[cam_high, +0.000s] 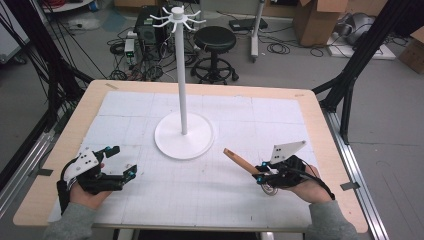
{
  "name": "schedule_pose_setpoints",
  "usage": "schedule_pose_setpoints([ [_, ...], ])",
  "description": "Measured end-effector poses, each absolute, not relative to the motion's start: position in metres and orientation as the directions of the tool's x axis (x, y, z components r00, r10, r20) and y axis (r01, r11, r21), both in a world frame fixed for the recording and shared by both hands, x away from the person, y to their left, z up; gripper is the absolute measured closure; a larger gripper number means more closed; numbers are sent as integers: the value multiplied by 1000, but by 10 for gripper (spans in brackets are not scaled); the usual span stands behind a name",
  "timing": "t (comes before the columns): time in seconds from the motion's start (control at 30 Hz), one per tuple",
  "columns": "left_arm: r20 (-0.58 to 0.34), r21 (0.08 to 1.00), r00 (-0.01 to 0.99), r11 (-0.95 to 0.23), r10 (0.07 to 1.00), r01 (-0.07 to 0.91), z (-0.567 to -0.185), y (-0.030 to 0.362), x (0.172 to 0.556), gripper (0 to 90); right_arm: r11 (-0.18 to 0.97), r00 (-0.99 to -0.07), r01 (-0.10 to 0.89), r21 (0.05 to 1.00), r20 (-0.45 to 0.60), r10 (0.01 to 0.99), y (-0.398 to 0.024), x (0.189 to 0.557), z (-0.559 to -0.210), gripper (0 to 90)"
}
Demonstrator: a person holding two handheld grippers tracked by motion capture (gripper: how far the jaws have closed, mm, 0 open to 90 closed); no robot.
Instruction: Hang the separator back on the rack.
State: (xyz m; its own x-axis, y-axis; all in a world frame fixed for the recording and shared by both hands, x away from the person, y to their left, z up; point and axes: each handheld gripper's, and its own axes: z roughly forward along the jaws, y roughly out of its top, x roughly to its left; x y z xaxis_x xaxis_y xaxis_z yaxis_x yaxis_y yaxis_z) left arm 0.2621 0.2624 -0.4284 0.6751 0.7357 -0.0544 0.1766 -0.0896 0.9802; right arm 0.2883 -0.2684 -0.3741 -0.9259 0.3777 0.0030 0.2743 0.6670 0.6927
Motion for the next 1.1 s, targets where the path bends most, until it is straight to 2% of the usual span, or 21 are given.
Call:
schedule_pose_setpoints([
  [0.43,-53,980,676,-91,735,177,-429,262,262,63,512,-909,271,815,43,414,-274,290,-364,697],
  [1.1,-58,980,671,-87,739,180,-429,266,257,63,404,-890,251,880,46,453,-272,289,-346,697],
])
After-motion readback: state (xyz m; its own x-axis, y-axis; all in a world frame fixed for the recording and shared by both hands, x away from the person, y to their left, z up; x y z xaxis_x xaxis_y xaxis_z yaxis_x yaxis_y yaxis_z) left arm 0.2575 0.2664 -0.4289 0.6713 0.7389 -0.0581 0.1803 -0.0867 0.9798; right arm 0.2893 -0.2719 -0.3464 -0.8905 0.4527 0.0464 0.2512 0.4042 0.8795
